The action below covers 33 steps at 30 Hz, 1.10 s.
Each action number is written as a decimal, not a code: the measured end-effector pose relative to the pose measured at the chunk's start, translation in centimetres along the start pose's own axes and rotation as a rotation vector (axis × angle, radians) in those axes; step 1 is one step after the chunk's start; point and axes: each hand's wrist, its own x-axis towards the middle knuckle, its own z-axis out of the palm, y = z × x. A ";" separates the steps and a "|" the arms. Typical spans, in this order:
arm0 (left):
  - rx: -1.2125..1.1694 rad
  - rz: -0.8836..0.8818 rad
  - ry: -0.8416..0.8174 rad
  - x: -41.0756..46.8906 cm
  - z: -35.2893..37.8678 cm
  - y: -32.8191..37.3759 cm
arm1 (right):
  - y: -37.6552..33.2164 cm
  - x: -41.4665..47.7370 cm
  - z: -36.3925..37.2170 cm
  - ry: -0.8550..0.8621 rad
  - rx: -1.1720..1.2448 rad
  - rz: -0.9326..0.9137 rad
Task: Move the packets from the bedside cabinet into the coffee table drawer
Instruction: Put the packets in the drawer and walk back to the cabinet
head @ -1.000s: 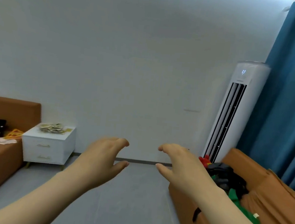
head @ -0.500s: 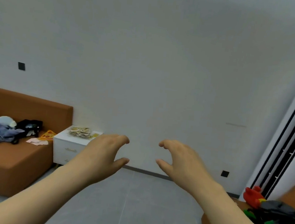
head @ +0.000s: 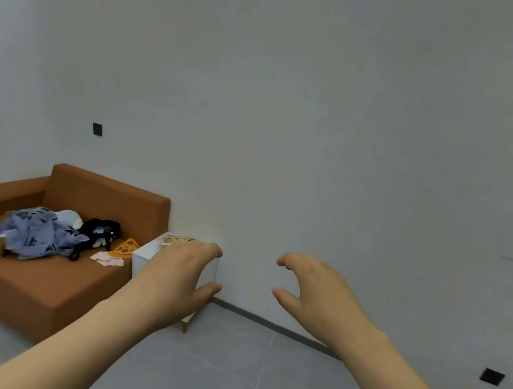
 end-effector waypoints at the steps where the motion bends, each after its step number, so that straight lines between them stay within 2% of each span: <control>1: 0.002 -0.010 0.002 1.1 0.6 -1.0 | 0.2 1.6 0.7 -0.005 -0.001 -0.011; 11: 0.010 -0.094 0.002 12.4 5.1 -15.4 | -0.7 20.7 8.6 -0.063 0.016 -0.078; 13: 0.006 -0.104 0.009 13.2 6.0 -17.8 | -0.8 23.0 10.2 -0.087 -0.002 -0.077; 15: 0.045 -0.118 -0.062 13.9 5.8 -18.0 | -1.5 23.4 9.8 -0.116 -0.008 -0.080; 17: 0.008 -0.216 -0.063 20.0 8.6 -27.8 | -2.9 35.3 15.8 -0.129 0.036 -0.095; 18: 0.003 -0.193 -0.024 20.3 8.7 -28.1 | -3.1 35.5 15.5 -0.133 0.049 -0.094; 20: 0.017 -0.174 -0.070 20.9 9.1 -29.0 | -3.3 36.3 15.9 -0.175 0.030 -0.107; 22: 0.008 -0.181 -0.045 21.5 9.9 -30.4 | -2.8 37.8 17.3 -0.147 0.046 -0.122; 33: 0.042 -0.251 -0.099 34.9 16.1 -44.2 | -1.1 57.0 26.3 -0.166 0.107 -0.144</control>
